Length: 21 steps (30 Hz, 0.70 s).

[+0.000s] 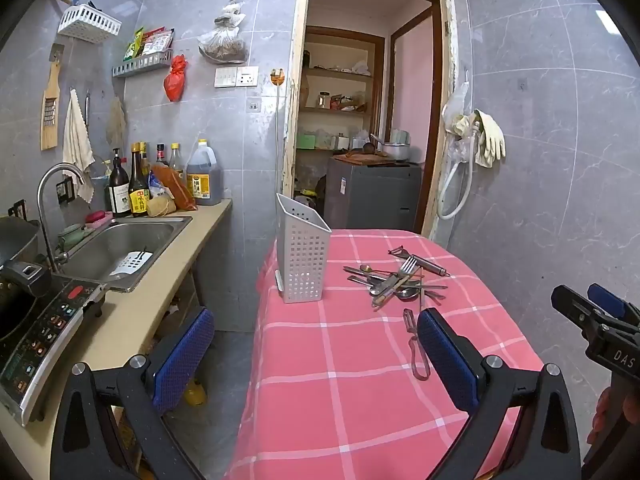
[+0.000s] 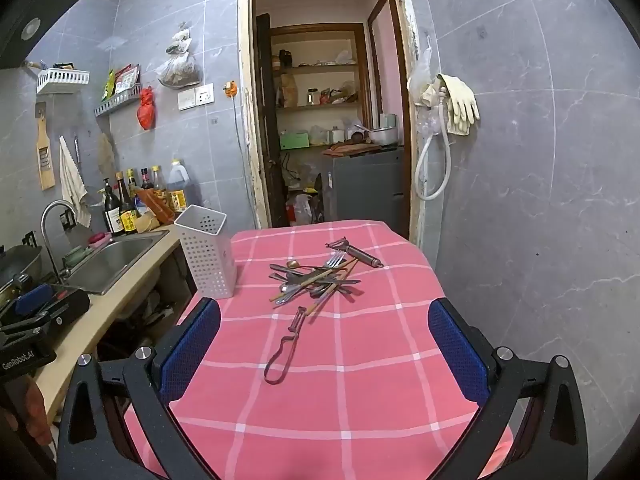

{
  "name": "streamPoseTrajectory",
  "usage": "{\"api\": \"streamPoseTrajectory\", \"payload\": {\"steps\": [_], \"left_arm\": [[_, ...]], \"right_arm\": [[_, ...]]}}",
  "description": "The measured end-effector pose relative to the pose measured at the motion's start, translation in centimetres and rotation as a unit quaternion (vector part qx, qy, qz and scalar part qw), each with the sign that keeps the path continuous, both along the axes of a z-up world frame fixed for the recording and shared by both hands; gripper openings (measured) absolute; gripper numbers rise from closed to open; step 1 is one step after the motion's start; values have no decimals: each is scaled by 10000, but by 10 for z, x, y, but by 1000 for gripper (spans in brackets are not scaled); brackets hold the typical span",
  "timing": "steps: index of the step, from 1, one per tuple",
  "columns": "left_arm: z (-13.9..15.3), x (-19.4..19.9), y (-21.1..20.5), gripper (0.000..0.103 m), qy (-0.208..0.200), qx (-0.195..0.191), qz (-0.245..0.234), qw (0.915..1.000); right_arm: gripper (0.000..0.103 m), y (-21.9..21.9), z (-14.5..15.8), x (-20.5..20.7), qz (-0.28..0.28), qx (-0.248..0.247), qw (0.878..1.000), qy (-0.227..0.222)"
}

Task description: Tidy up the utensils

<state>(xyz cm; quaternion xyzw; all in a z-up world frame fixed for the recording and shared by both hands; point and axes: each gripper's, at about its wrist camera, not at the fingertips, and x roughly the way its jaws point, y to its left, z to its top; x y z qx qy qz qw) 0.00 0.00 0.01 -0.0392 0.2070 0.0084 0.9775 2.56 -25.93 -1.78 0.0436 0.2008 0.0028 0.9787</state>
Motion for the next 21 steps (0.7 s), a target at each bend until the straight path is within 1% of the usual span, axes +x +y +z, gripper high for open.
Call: {"api": "streamPoseTrajectory", "payload": {"steps": [21], "left_arm": [[0, 0, 0, 102, -8, 13, -6, 10000]], "right_arm": [[102, -1, -1, 1, -4, 21, 10000, -13]]}}
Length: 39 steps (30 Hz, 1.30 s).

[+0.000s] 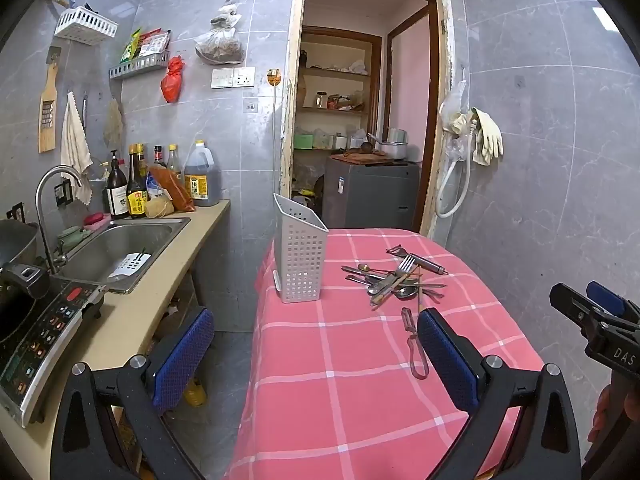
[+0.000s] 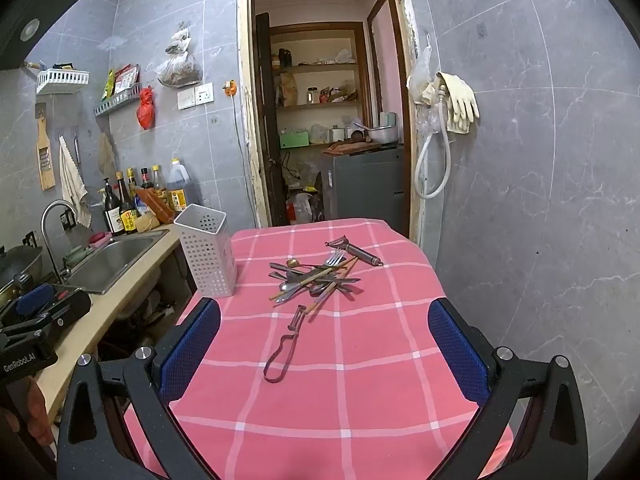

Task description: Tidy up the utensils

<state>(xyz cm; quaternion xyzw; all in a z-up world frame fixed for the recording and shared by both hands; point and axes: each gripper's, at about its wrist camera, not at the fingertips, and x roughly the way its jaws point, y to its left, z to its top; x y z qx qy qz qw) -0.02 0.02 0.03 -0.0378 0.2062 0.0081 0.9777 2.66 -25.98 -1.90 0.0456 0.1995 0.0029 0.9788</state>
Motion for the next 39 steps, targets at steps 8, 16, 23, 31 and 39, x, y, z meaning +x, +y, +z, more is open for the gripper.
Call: {"api": "streamPoseTrajectory", "payload": {"steps": [8, 16, 23, 31, 39], "left_arm": [[-1, 2, -2, 102, 3, 7, -1, 10000], [-1, 2, -2, 102, 6, 10, -2, 10000], [-1, 2, -2, 102, 9, 12, -5, 10000], [-1, 2, -2, 102, 7, 14, -5, 10000], [-1, 2, -2, 102, 10, 17, -4, 10000]], "right_arm": [[102, 0, -1, 0, -4, 1, 10000, 6], [102, -1, -1, 1, -6, 8, 10000, 16], [102, -1, -2, 1, -6, 6, 10000, 23], [102, -1, -2, 2, -7, 9, 10000, 27], [102, -2, 0, 1, -1, 9, 10000, 34]]}}
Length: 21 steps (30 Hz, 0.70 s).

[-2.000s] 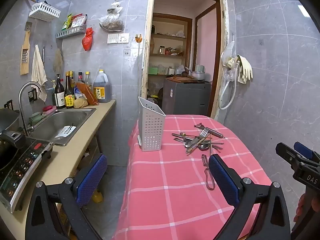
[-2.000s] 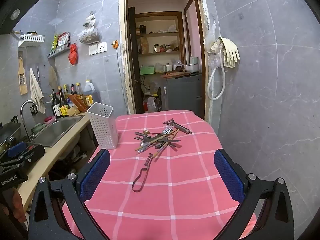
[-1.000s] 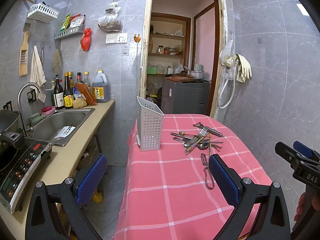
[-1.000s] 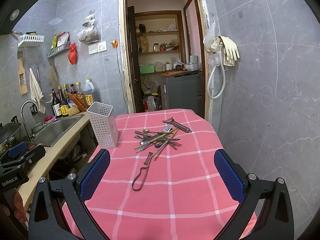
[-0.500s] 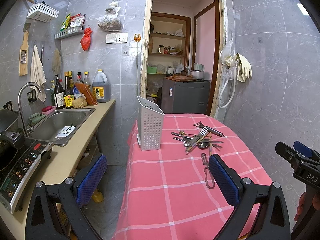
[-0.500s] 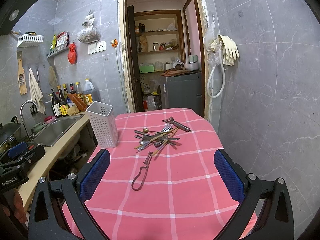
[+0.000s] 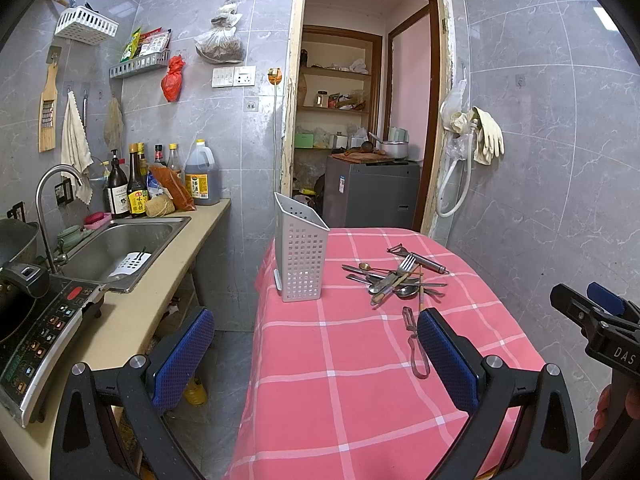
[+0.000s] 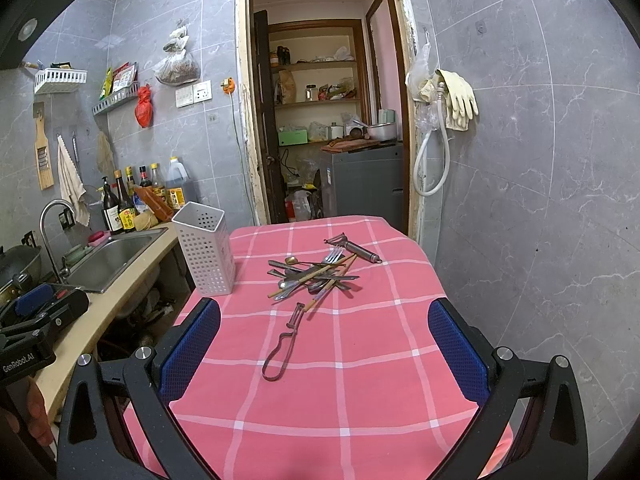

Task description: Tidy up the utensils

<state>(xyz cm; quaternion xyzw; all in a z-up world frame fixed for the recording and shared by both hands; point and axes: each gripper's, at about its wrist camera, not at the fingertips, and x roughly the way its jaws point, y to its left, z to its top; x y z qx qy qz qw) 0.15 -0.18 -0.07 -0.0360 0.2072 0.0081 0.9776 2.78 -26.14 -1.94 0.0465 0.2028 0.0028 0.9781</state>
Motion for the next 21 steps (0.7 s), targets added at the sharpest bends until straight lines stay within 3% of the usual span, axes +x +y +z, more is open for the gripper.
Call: {"api": "streamPoseTrajectory", "payload": {"steps": [21], "left_arm": [[0, -2, -4, 102, 14, -6, 3, 10000]], "right_arm": [[102, 1, -2, 2, -3, -1, 10000, 8]]}}
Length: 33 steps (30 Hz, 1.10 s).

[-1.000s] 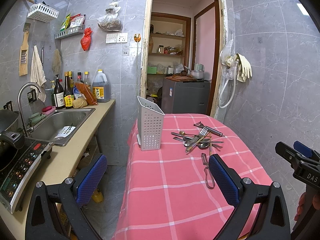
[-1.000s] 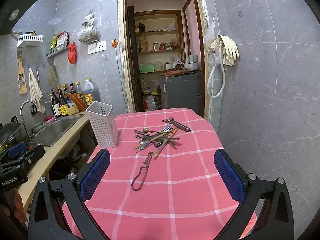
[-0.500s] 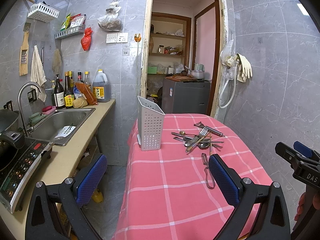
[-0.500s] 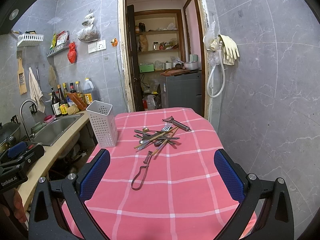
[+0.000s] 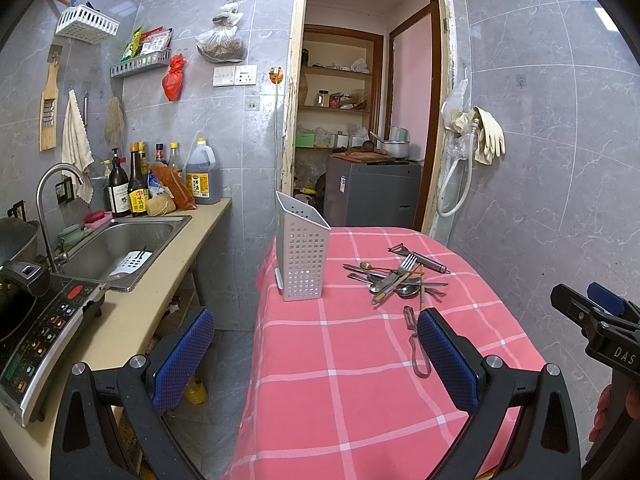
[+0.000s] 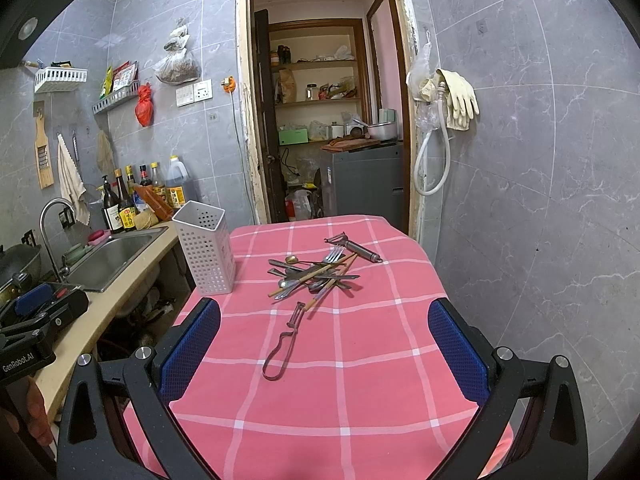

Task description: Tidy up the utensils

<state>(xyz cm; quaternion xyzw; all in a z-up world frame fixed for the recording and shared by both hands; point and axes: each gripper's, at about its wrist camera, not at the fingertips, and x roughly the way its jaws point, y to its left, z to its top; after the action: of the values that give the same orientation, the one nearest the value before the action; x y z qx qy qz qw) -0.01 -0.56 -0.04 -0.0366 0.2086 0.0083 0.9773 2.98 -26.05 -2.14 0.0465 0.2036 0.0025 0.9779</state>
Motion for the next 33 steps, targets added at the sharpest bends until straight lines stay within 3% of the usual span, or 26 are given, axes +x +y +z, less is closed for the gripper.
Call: {"api": "streamPoseTrajectory", "payload": {"steps": [17, 33], "left_arm": [[-1, 1, 2, 102, 6, 7, 3, 10000], [-6, 15, 3, 102, -17, 194, 26, 9998]], "right_arm": [[102, -2, 3, 0, -23, -20, 10000, -9], [102, -10, 5, 9, -655, -343, 9973, 1]]}}
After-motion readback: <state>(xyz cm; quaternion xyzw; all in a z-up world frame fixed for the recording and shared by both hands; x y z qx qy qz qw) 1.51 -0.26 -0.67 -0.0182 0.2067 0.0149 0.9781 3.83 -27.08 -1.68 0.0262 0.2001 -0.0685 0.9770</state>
